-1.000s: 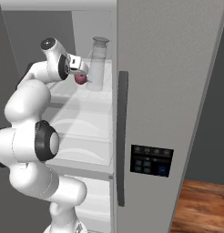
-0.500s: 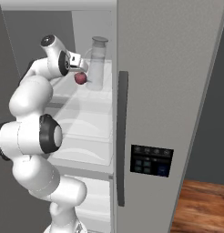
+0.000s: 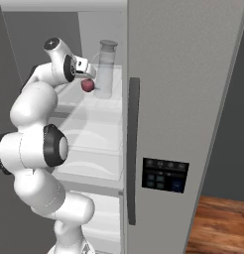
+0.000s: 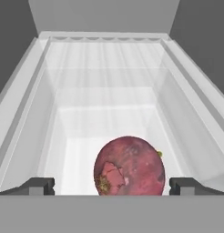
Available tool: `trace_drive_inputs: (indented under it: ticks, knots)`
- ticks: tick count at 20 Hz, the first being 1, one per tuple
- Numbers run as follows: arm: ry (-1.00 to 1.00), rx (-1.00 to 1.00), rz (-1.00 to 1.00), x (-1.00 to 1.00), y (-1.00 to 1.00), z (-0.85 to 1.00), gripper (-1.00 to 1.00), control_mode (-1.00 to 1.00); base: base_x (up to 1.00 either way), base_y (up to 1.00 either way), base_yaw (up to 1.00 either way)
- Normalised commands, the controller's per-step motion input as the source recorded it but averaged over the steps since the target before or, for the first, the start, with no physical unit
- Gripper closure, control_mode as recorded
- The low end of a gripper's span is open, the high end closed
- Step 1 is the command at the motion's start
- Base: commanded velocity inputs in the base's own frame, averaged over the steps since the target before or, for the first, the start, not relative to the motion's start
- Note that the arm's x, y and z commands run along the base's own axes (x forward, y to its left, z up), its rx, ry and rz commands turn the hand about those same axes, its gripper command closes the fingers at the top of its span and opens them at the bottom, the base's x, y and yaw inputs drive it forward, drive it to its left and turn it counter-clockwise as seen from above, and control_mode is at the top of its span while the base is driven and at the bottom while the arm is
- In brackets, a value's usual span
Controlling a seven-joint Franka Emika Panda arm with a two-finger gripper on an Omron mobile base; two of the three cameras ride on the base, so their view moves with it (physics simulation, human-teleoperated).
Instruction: Pick onion from the fridge and place it on the plate on the counter.
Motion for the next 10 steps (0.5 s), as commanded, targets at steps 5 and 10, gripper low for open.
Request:
trace_drive_inputs:
  ticks: [5,10]
  knots:
    - [0.0,0.0,-0.09,0.0,-0.03,-0.13,-1.0,-1.0,0.0,0.0,0.0]
    - [0.0,0.0,-0.1,0.0,-0.01,-0.2,-1.0,-1.0,0.0,0.0,0.0]
